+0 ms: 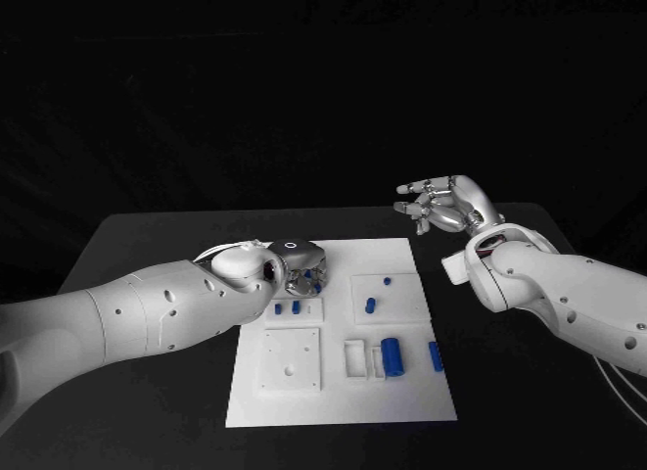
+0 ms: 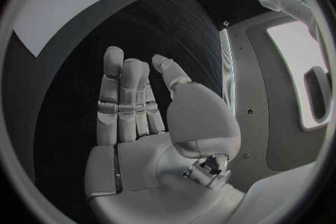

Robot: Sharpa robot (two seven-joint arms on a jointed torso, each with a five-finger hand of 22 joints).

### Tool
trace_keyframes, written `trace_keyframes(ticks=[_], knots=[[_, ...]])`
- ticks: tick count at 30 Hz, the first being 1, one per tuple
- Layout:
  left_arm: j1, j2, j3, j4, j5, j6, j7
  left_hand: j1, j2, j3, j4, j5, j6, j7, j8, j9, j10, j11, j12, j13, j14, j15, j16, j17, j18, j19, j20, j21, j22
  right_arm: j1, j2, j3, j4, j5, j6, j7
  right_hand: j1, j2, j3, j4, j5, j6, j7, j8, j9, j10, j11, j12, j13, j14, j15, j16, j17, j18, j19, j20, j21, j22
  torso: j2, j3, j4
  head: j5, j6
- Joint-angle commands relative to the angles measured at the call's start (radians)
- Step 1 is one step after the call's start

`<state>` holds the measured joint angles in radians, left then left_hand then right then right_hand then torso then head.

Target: Assemble the parts on the task board

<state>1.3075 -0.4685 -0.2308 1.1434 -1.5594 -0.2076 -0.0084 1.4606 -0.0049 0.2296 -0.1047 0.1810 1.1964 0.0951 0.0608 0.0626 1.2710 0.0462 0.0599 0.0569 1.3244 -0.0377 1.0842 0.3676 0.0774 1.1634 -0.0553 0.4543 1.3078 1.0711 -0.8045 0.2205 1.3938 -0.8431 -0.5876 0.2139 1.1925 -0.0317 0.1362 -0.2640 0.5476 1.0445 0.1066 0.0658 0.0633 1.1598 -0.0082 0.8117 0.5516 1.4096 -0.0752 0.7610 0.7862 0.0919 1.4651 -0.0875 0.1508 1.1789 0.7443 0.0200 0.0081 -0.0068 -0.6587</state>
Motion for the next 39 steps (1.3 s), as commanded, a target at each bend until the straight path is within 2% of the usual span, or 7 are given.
trace_keyframes(ticks=[1, 9, 14, 21, 25, 33, 39], knots=[[-0.004, -0.002, -0.001, 0.004, 0.001, -0.017, -0.004, -0.003, 0.014, -0.007, -0.003, 0.006, 0.011, 0.000, 0.003, 0.002, 0.011, -0.003, -0.002, 0.001, 0.012, -0.002, 0.000, 0.002, 0.017, 0.008, -0.001, 0.005, 0.022, 0.000, 0.001, 0.001, 0.002, -0.011, 0.010, 0.011, -0.006, -0.005, 0.006, -0.002, 0.008, -0.002, 0.003, -0.004, -0.001, -0.008, -0.001, 0.002, -0.001, 0.003, -0.001, -0.004, 0.001, 0.005, 0.031, -0.007, 0.000, 0.002, -0.001, 0.0000, 0.0007, 0.001, 0.003], [-0.005, -0.033, 0.003, 0.039, 0.040, -0.126, 0.021, -0.005, 0.017, -0.002, -0.023, 0.019, 0.023, -0.002, 0.002, 0.001, 0.025, -0.007, -0.002, 0.001, 0.043, -0.008, 0.005, 0.008, 0.019, 0.023, -0.009, 0.021, 0.023, 0.000, 0.001, 0.001, 0.000, -0.011, 0.010, 0.011, -0.007, -0.006, 0.009, -0.003, 0.012, -0.001, 0.003, -0.004, -0.001, -0.008, -0.001, 0.002, -0.001, 0.003, -0.001, -0.004, 0.001, 0.005, 0.031, -0.007, 0.001, 0.003, -0.001, -0.0009, 0.0011, 0.001, 0.009], [-0.005, -0.062, 0.020, 0.071, 0.081, -0.157, 0.029, -0.013, 0.015, 0.012, -0.033, 0.020, 0.023, -0.002, 0.002, 0.001, 0.026, -0.006, -0.002, 0.001, 0.044, -0.009, 0.006, 0.013, 0.020, 0.021, -0.009, 0.031, 0.022, 0.000, -0.001, 0.001, -0.002, -0.012, 0.011, 0.011, -0.008, -0.007, 0.012, -0.004, 0.015, -0.001, 0.003, -0.004, -0.001, -0.008, -0.001, 0.001, -0.001, 0.002, -0.001, -0.004, 0.001, 0.005, 0.031, -0.007, 0.001, 0.003, -0.003, -0.0004, 0.0030, 0.001, 0.008], [-0.005, -0.113, 0.058, 0.123, 0.141, -0.132, 0.027, -0.019, 0.015, 0.015, -0.035, 0.016, 0.022, -0.002, 0.002, 0.001, 0.026, -0.006, -0.002, 0.001, 0.044, -0.009, 0.005, 0.015, 0.019, 0.019, -0.009, 0.034, 0.022, 0.000, -0.004, 0.001, -0.003, -0.012, 0.011, 0.010, -0.008, -0.008, 0.013, -0.004, 0.017, -0.001, 0.003, -0.004, -0.001, -0.008, -0.002, 0.001, -0.001, 0.003, -0.001, -0.004, 0.002, 0.005, 0.031, -0.007, 0.001, 0.004, -0.002, -0.0008, 0.0046, 0.005, 0.008], [-0.005, -0.145, 0.072, 0.151, 0.158, -0.101, 0.016, -0.019, 0.014, 0.014, -0.036, 0.016, 0.021, -0.001, 0.002, 0.001, 0.023, -0.005, -0.002, 0.001, 0.042, -0.009, 0.002, 0.015, 0.018, 0.017, -0.009, 0.034, 0.021, 0.000, -0.006, 0.001, -0.003, -0.012, 0.011, 0.009, -0.010, -0.008, 0.016, -0.004, 0.019, -0.001, 0.003, -0.004, -0.001, -0.008, -0.002, 0.001, -0.001, 0.003, -0.001, -0.004, 0.002, 0.005, 0.031, -0.007, 0.001, 0.004, -0.002, -0.0009, 0.0042, 0.009, 0.009], [-0.004, -0.190, 0.080, 0.168, 0.165, -0.043, -0.003, -0.016, 0.015, 0.013, -0.037, 0.014, 0.019, -0.001, 0.002, 0.001, 0.022, -0.005, -0.002, 0.001, 0.041, -0.008, -0.002, 0.015, 0.018, 0.014, -0.009, 0.035, 0.022, 0.000, -0.010, 0.001, -0.003, -0.012, 0.012, 0.008, -0.010, -0.008, 0.016, -0.004, 0.019, -0.001, 0.003, -0.004, -0.001, -0.008, -0.002, 0.001, -0.001, 0.003, -0.001, -0.004, 0.002, 0.005, 0.031, -0.007, 0.001, 0.004, -0.002, -0.0022, 0.0071, 0.012, 0.007], [-0.004, -0.205, 0.081, 0.168, 0.152, -0.035, -0.003, -0.015, 0.015, 0.011, -0.037, 0.013, 0.020, -0.001, 0.002, 0.001, 0.023, -0.005, -0.002, 0.001, 0.041, -0.008, -0.002, 0.016, 0.018, 0.014, -0.009, 0.038, 0.022, 0.000, -0.011, 0.001, -0.003, -0.012, 0.012, 0.008, -0.010, -0.008, 0.016, -0.004, 0.019, -0.001, 0.003, -0.004, -0.001, -0.008, -0.002, 0.001, -0.001, 0.003, -0.001, -0.004, 0.002, 0.005, 0.031, -0.007, 0.001, 0.004, 0.000, -0.0029, 0.0046, 0.019, 0.006]])
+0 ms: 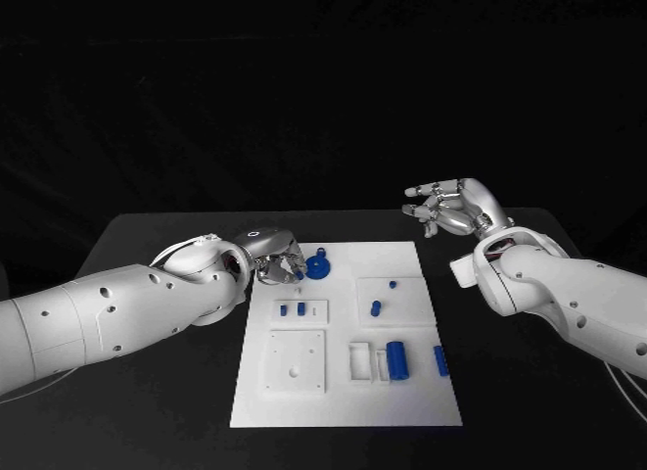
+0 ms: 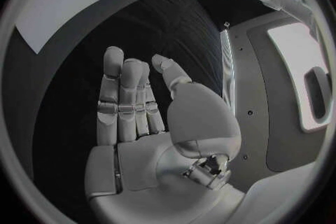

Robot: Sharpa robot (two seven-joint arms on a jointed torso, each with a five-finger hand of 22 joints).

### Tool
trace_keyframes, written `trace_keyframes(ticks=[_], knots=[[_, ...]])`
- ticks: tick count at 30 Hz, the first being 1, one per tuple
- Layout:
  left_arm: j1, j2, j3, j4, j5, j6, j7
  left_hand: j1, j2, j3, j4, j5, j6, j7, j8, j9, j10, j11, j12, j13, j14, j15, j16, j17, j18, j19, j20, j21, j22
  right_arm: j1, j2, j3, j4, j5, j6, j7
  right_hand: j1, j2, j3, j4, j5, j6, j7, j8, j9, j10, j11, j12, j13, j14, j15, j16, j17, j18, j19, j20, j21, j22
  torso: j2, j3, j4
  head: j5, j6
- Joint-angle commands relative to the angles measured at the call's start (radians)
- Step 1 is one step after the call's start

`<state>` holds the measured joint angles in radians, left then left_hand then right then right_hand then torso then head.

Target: Assemble the parts on the task board

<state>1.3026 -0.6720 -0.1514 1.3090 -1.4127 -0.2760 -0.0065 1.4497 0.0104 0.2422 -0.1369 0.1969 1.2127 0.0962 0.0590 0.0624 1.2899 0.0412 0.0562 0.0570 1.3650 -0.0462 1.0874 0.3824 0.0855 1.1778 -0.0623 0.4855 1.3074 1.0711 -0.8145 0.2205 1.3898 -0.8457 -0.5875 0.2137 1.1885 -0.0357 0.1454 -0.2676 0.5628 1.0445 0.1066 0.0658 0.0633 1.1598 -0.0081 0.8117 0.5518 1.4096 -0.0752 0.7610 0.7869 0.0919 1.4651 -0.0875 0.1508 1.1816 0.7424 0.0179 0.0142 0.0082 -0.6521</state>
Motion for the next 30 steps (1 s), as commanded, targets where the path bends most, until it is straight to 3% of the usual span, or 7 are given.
trace_keyframes(ticks=[1, 5, 16, 30], knots=[[0.001, -0.002, 0.001, 0.001, 0.003, 0.035, -0.005, -0.004, 0.000, -0.001, -0.005, -0.002, 0.004, -0.002, 0.004, 0.001, 0.004, 0.000, 0.002, 0.001, 0.001, 0.000, -0.005, 0.001, 0.010, -0.001, -0.002, 0.007, 0.023, 0.000, -0.001, 0.001, 0.001, -0.009, 0.012, 0.008, -0.006, -0.005, 0.007, -0.001, 0.004, -0.001, 0.003, -0.004, -0.001, -0.008, -0.002, 0.001, -0.001, 0.003, -0.001, -0.004, 0.001, 0.005, 0.031, -0.007, 0.001, 0.002, 0.002, -0.0009, -0.0014, 0.004, 0.000], [0.000, 0.001, -0.001, -0.006, -0.011, 0.039, -0.005, -0.003, 0.000, -0.002, -0.005, -0.003, 0.003, -0.002, 0.004, 0.001, 0.004, 0.000, 0.002, 0.001, 0.001, 0.000, -0.005, 0.002, 0.010, -0.001, -0.002, 0.007, 0.022, 0.000, -0.001, 0.001, 0.002, -0.009, 0.012, 0.008, -0.006, -0.005, 0.007, -0.001, 0.004, -0.001, 0.003, -0.004, -0.001, -0.008, -0.002, 0.001, -0.001, 0.003, -0.001, -0.004, 0.001, 0.005, 0.031, -0.007, 0.001, 0.002, 0.002, 0.0002, -0.0026, 0.007, -0.002], [-0.012, 0.018, -0.018, -0.044, -0.043, 0.046, -0.003, 0.000, 0.001, -0.002, -0.005, -0.003, 0.003, -0.002, 0.003, 0.001, 0.004, 0.000, 0.002, 0.001, 0.001, 0.000, -0.006, 0.002, 0.010, -0.002, -0.002, 0.009, 0.022, 0.000, -0.001, 0.001, 0.001, -0.009, 0.012, 0.008, -0.006, -0.005, 0.007, -0.001, 0.004, -0.001, 0.003, -0.004, -0.001, -0.008, -0.002, 0.001, -0.001, 0.003, -0.001, -0.004, 0.001, 0.005, 0.031, -0.007, 0.001, 0.002, 0.001, 0.0005, -0.0027, 0.007, -0.007], [-0.020, 0.029, -0.024, -0.054, -0.046, 0.060, 0.000, 0.001, 0.002, -0.002, -0.006, -0.003, 0.002, -0.002, 0.003, 0.001, 0.004, 0.000, 0.002, 0.001, 0.001, 0.000, -0.007, 0.003, 0.011, -0.003, -0.002, 0.013, 0.022, 0.000, 0.001, 0.001, 0.000, -0.009, 0.012, 0.009, -0.007, -0.007, 0.012, 0.001, 0.006, -0.001, 0.003, -0.004, -0.001, -0.008, -0.002, 0.001, -0.001, 0.003, -0.001, -0.005, 0.001, 0.005, 0.031, -0.007, 0.000, 0.004, 0.000, 0.0002, -0.0018, 0.004, -0.011]])
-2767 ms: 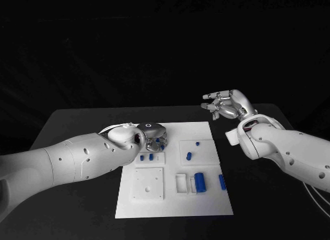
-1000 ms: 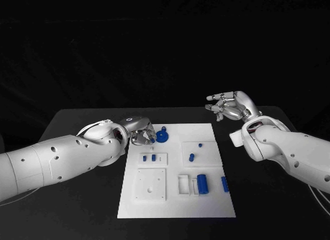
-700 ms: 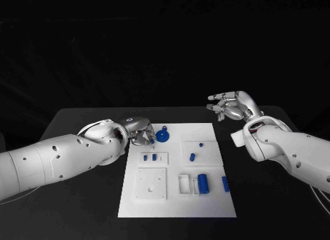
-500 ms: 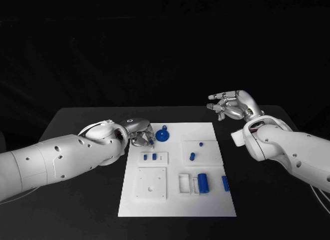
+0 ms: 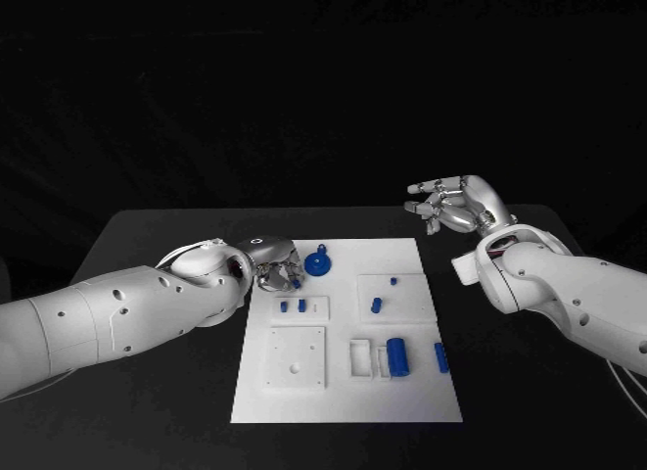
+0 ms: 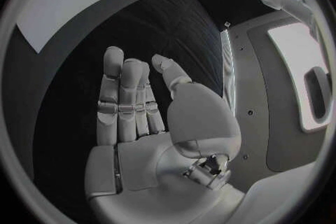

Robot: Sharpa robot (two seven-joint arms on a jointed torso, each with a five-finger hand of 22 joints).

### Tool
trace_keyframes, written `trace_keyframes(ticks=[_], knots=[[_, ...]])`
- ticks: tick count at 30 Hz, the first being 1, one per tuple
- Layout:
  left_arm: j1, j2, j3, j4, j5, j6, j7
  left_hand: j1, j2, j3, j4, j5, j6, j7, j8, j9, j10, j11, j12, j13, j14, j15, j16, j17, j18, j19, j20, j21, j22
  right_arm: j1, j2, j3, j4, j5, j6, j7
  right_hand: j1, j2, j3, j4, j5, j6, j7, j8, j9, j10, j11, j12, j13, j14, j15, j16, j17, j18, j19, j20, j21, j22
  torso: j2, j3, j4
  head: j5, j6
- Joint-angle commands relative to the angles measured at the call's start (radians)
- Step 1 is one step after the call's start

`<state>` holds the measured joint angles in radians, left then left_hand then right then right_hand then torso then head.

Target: Assemble the parts on the task board

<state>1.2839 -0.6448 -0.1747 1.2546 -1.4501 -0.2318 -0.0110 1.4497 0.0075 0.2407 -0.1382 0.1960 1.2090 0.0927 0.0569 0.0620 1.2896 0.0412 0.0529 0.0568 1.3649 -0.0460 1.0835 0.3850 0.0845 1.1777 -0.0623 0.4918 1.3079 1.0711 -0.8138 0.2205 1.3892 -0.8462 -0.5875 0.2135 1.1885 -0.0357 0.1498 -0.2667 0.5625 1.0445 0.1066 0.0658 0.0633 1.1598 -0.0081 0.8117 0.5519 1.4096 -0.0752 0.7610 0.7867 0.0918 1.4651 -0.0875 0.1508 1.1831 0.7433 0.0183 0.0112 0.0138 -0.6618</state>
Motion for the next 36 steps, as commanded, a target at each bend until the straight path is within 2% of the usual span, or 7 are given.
trace_keyframes(ticks=[1, 20, 26, 31, 36], knots=[[-0.002, 0.002, -0.001, 0.000, -0.009, 0.015, 0.004, 0.001, 0.005, 0.000, -0.004, -0.002, 0.006, 0.002, 0.006, 0.002, 0.004, 0.001, 0.005, 0.001, 0.001, 0.000, -0.003, 0.001, 0.012, -0.003, -0.002, 0.007, 0.022, 0.000, 0.001, 0.001, 0.001, -0.009, 0.012, 0.009, -0.007, -0.007, 0.007, 0.000, 0.006, -0.001, 0.003, -0.004, -0.001, -0.007, -0.002, 0.001, -0.001, 0.003, -0.001, -0.005, 0.002, 0.005, 0.031, -0.007, 0.000, 0.002, -0.001, 0.0002, 0.0013, -0.001, -0.001], [-0.002, 0.007, -0.008, -0.006, -0.009, 0.031, -0.004, 0.000, 0.006, -0.001, -0.004, -0.005, 0.004, 0.003, 0.006, 0.002, 0.002, 0.001, 0.005, 0.001, 0.000, 0.000, -0.005, 0.002, 0.012, -0.005, -0.002, 0.009, 0.021, 0.000, 0.001, 0.001, 0.002, -0.009, 0.012, 0.009, -0.007, -0.007, 0.007, 0.000, 0.006, -0.001, 0.003, -0.004, -0.001, -0.007, -0.002, 0.001, -0.001, 0.003, -0.001, -0.005, 0.002, 0.005, 0.031, -0.007, 0.000, 0.002, 0.000, 0.0007, 0.0001, -0.002, -0.001], [-0.002, 0.015, -0.017, -0.013, -0.009, 0.031, -0.006, 0.001, 0.007, -0.001, -0.005, -0.005, 0.003, 0.003, 0.005, 0.002, 0.001, 0.001, 0.005, 0.001, 0.001, 0.000, -0.005, 0.003, 0.012, -0.004, -0.002, 0.009, 0.021, 0.000, 0.001, 0.001, 0.002, -0.009, 0.012, 0.009, -0.007, -0.007, 0.007, 0.000, 0.006, -0.001, 0.003, -0.004, -0.001, -0.007, -0.002, 0.001, -0.001, 0.003, -0.001, -0.005, 0.002, 0.005, 0.031, -0.007, 0.000, 0.002, 0.000, 0.0000, -0.0006, -0.004, -0.001], [-0.002, 0.021, -0.022, -0.016, -0.009, 0.036, -0.008, 0.002, 0.007, 0.000, -0.005, -0.005, 0.003, 0.002, 0.006, 0.002, 0.001, 0.001, 0.005, 0.001, 0.001, 0.000, -0.005, 0.003, 0.012, -0.004, -0.002, 0.010, 0.021, 0.000, 0.001, 0.001, 0.002, -0.009, 0.012, 0.009, -0.007, -0.007, 0.007, 0.000, 0.006, -0.001, 0.003, -0.004, -0.001, -0.007, -0.002, 0.001, -0.001, 0.003, -0.001, -0.005, 0.002, 0.005, 0.031, -0.007, 0.000, 0.002, 0.001, 0.0009, -0.0017, -0.005, -0.002], [-0.002, 0.026, -0.027, -0.020, -0.011, 0.057, -0.014, 0.003, 0.007, 0.001, -0.007, -0.005, 0.002, 0.003, 0.006, 0.002, 0.001, 0.002, 0.005, 0.001, 0.000, 0.000, -0.006, 0.003, 0.013, -0.005, -0.002, 0.011, 0.021, 0.000, 0.000, 0.001, 0.002, -0.009, 0.013, 0.009, -0.007, -0.007, 0.007, 0.000, 0.006, -0.001, 0.003, -0.004, -0.001, -0.007, -0.002, 0.001, -0.001, 0.003, -0.001, -0.005, 0.002, 0.005, 0.031, -0.007, 0.000, 0.002, 0.000, 0.0012, -0.0002, -0.006, -0.003]])
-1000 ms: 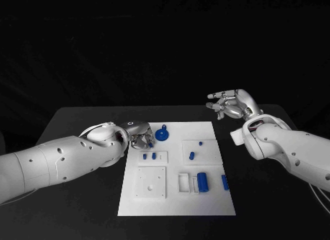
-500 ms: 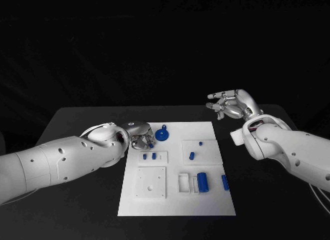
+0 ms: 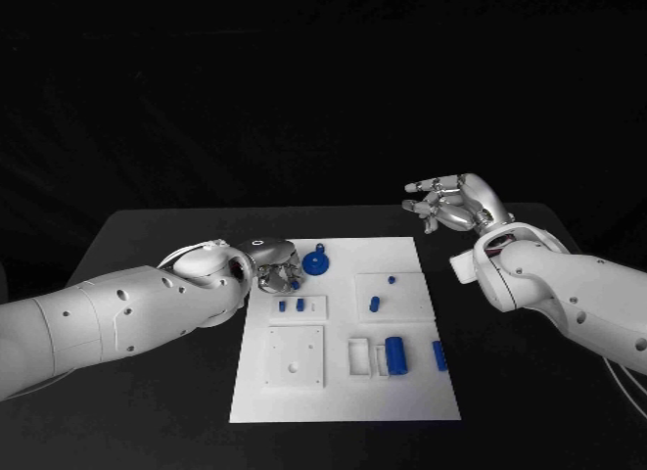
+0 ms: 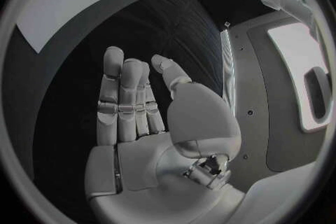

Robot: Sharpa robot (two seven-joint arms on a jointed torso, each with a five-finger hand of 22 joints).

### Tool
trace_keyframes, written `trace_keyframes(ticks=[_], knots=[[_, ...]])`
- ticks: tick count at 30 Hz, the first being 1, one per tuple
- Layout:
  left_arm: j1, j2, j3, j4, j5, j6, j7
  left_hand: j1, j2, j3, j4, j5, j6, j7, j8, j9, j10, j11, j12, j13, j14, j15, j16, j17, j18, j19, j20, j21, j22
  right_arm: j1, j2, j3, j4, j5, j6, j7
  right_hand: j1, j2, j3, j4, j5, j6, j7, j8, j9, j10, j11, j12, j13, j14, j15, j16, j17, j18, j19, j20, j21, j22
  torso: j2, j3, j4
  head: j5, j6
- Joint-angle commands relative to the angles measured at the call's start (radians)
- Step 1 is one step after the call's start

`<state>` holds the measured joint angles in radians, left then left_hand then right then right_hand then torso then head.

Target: Assemble the parts on the task board

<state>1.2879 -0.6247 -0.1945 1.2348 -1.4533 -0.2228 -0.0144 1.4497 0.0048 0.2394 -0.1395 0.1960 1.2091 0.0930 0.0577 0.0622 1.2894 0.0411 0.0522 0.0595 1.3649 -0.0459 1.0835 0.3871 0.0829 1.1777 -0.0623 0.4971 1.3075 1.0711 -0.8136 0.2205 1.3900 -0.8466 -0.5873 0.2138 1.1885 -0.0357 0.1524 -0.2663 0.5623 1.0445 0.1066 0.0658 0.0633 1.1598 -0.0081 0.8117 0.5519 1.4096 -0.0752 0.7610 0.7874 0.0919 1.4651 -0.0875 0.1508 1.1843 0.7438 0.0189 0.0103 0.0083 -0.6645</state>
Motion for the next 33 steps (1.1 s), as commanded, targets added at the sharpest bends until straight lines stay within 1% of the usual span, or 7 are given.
trace_keyframes(ticks=[1, 11, 13, 16, 22, 26, 33], knots=[[-0.006, 0.006, -0.007, 0.000, -0.008, 0.050, -0.011, 0.003, 0.010, 0.002, -0.005, -0.005, 0.002, 0.002, 0.005, 0.001, 0.001, 0.002, 0.006, -0.001, 0.000, 0.000, -0.006, 0.001, 0.015, -0.004, -0.002, 0.006, 0.022, 0.000, 0.000, 0.001, 0.002, -0.008, 0.013, 0.008, -0.007, -0.007, 0.005, 0.000, 0.006, -0.001, 0.003, -0.004, -0.001, -0.008, -0.002, 0.001, -0.001, 0.003, -0.001, -0.005, 0.001, 0.005, 0.031, -0.007, 0.000, 0.001, -0.001, 0.0005, 0.0010, -0.001, -0.001], [-0.006, 0.004, -0.013, 0.000, -0.013, 0.068, -0.016, 0.001, 0.008, 0.000, -0.006, -0.008, -0.006, 0.005, 0.004, 0.001, -0.006, 0.004, 0.006, -0.002, -0.005, 0.002, -0.008, 0.002, 0.014, -0.009, 0.000, 0.007, 0.022, -0.001, 0.001, 0.001, 0.001, -0.008, 0.013, 0.009, -0.007, -0.007, 0.005, 0.000, 0.006, -0.001, 0.003, -0.004, -0.001, -0.008, -0.002, 0.001, -0.001, 0.003, -0.001, -0.005, 0.001, 0.005, 0.031, -0.007, 0.000, 0.001, -0.001, -0.0001, 0.0015, -0.002, -0.003], [-0.006, 0.002, -0.013, 0.000, -0.012, 0.059, -0.014, 0.002, 0.004, -0.001, -0.008, -0.010, -0.033, 0.008, 0.002, -0.001, -0.018, 0.008, 0.006, -0.002, -0.006, 0.004, -0.008, 0.001, 0.014, -0.010, 0.001, 0.007, 0.021, -0.001, 0.001, 0.001, 0.000, -0.008, 0.013, 0.008, -0.007, -0.007, 0.005, 0.000, 0.006, -0.001, 0.003, -0.004, -0.001, -0.008, -0.002, 0.001, -0.001, 0.003, -0.001, -0.005, 0.001, 0.005, 0.031, -0.007, 0.000, 0.001, -0.001, -0.0002, 0.0018, -0.002, -0.003], [-0.006, -0.001, -0.013, 0.001, -0.009, 0.043, -0.010, 0.000, -0.005, 0.003, -0.010, -0.012, -0.076, 0.000, 0.003, 0.000, -0.041, 0.013, 0.006, -0.002, -0.007, 0.007, -0.010, 0.001, 0.016, -0.010, 0.004, 0.006, 0.021, -0.001, 0.000, 0.001, 0.000, -0.008, 0.013, 0.008, -0.007, -0.007, 0.005, 0.000, 0.006, -0.001, 0.003, -0.004, -0.001, -0.008, -0.002, 0.001, -0.001, 0.003, -0.001, -0.005, 0.001, 0.005, 0.031, -0.007, 0.000, 0.001, -0.001, -0.0002, 0.0021, -0.002, -0.002], [-0.006, -0.005, -0.013, 0.004, 0.000, 0.012, -0.003, -0.006, -0.032, 0.022, -0.014, -0.018, -0.126, -0.016, 0.003, -0.001, -0.077, 0.026, 0.006, -0.002, -0.014, 0.016, -0.015, -0.001, 0.022, -0.014, 0.012, 0.002, 0.021, -0.001, 0.000, 0.001, 0.000, -0.008, 0.012, 0.008, -0.007, -0.009, 0.007, 0.001, 0.007, -0.002, 0.003, -0.004, -0.001, -0.008, -0.001, 0.001, -0.001, 0.002, -0.001, -0.005, 0.001, 0.005, 0.030, -0.007, -0.001, 0.002, -0.001, -0.0011, 0.0020, 0.001, -0.001], [-0.006, -0.006, -0.013, 0.004, 0.004, -0.002, -0.003, -0.009, -0.053, 0.036, -0.017, -0.020, -0.185, -0.030, 0.003, 0.000, -0.099, 0.035, 0.006, -0.002, -0.017, 0.022, -0.016, -0.002, 0.028, -0.014, 0.019, -0.002, 0.021, -0.001, 0.000, 0.001, 0.000, -0.008, 0.012, 0.008, -0.007, -0.009, 0.007, 0.001, 0.007, -0.002, 0.003, -0.004, -0.001, -0.008, -0.001, 0.001, -0.001, 0.002, -0.001, -0.005, 0.001, 0.005, 0.030, -0.007, -0.001, 0.002, -0.001, -0.0005, 0.0012, 0.002, 0.000], [-0.006, -0.010, -0.013, 0.001, 0.005, -0.007, -0.012, -0.011, -0.063, 0.049, -0.013, -0.021, -0.202, -0.032, 0.003, -0.001, -0.104, 0.037, 0.005, -0.002, -0.018, 0.024, -0.017, -0.004, 0.031, -0.013, 0.022, -0.005, 0.021, -0.001, -0.001, 0.001, 0.000, -0.008, 0.013, 0.007, -0.007, -0.009, 0.007, 0.001, 0.007, -0.002, 0.003, -0.004, -0.001, -0.008, -0.001, 0.001, -0.001, 0.002, -0.001, -0.005, 0.001, 0.005, 0.030, -0.007, -0.001, 0.002, 0.000, 0.0000, 0.0013, 0.002, 0.000]])
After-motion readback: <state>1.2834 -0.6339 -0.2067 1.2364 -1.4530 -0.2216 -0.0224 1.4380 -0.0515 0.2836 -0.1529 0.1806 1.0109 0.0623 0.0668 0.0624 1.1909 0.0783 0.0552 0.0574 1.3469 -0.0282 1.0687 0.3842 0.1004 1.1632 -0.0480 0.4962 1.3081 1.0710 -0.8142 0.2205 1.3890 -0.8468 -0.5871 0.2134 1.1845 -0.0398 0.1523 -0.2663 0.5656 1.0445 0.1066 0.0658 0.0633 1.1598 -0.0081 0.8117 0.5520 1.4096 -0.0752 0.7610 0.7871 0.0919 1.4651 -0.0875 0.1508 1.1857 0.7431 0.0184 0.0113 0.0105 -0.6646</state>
